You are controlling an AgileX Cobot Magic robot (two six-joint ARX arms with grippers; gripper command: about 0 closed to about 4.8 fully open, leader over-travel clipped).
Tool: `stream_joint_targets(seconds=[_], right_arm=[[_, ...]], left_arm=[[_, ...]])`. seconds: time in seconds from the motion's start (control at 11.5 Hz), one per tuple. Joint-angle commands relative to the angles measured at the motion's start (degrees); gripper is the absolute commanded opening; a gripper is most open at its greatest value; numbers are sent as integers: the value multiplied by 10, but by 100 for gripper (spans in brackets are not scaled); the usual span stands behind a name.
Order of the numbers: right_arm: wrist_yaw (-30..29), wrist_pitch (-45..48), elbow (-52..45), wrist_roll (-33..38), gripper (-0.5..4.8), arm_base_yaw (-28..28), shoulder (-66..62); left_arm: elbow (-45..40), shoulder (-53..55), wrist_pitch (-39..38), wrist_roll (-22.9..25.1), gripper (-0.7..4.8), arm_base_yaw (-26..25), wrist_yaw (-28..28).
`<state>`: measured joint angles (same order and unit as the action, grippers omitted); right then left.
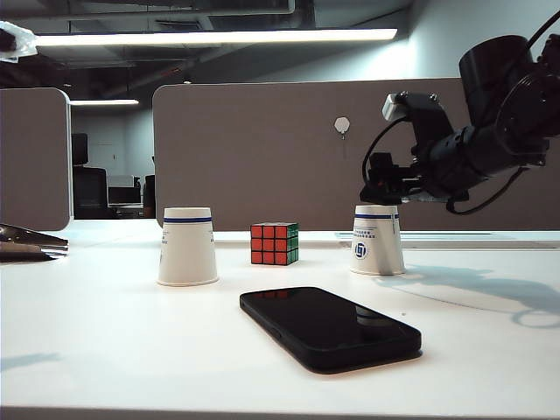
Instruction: Carefully pick up the cup on the right and stack it on top of the cup on the left.
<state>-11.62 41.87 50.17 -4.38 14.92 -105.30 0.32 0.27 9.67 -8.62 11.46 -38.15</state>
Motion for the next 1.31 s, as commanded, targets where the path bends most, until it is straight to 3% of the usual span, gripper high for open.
stream_joint_targets(seconds=[0.09,1.31], right_arm=[[-1,-3,21,-2,392,0,-20],[-23,-3,45,-1,403,0,-65]], left_arm=[[2,0,7,0,-5,0,0],[2,0,8,0,-4,0,0]])
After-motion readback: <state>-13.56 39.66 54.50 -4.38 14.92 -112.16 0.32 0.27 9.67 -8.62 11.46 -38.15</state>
